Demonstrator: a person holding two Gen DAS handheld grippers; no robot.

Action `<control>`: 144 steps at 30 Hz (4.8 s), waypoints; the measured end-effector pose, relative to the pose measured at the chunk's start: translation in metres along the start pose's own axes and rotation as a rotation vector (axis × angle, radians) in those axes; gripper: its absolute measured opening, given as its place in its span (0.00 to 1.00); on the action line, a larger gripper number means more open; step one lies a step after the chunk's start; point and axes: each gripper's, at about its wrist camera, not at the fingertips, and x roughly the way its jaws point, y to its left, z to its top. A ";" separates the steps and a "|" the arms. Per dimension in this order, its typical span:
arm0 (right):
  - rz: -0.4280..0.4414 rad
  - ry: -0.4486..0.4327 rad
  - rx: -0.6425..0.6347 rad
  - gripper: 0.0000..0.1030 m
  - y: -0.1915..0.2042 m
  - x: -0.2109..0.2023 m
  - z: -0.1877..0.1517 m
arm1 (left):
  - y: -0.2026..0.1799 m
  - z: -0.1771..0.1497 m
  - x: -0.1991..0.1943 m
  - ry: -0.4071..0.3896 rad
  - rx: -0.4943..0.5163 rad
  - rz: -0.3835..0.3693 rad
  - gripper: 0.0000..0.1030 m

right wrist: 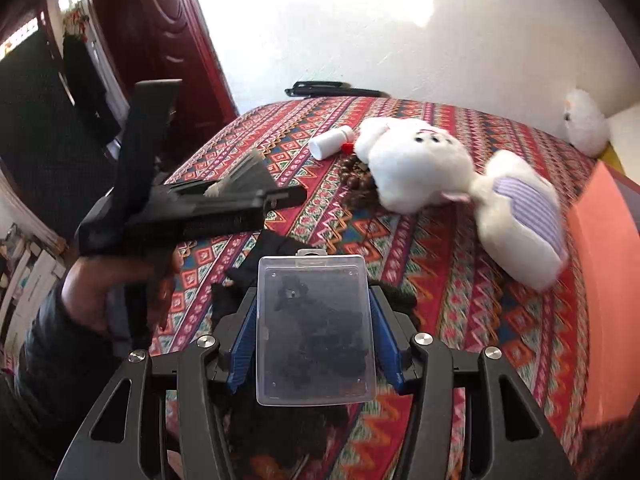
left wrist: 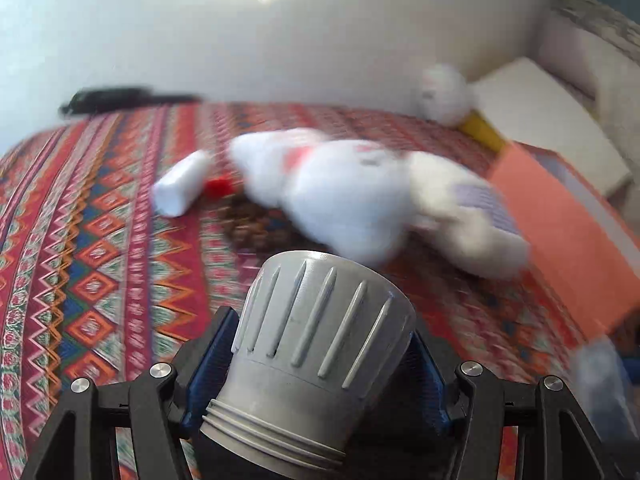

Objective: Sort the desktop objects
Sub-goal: 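Carry the grey lamp holder and clear parts box over the pink shoebox, then lower the lamp holder and parts box into the shoebox and open both tools, then withdraw both tools from the shoebox back toward the bed, then grasp the white pill bottle with the left tool while the right tool grasps the wooden bead bracelet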

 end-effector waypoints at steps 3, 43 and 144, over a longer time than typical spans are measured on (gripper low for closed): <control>-0.024 -0.018 0.028 0.54 -0.001 -0.029 -0.019 | -0.018 -0.009 -0.022 -0.014 -0.028 -0.077 0.66; -0.405 -0.400 0.390 0.54 -0.232 -0.290 -0.117 | -0.369 0.061 0.004 -0.004 0.391 -0.401 0.66; -0.003 0.167 -0.338 0.19 -0.027 0.291 0.134 | 0.174 0.078 0.188 0.120 -0.096 0.139 0.42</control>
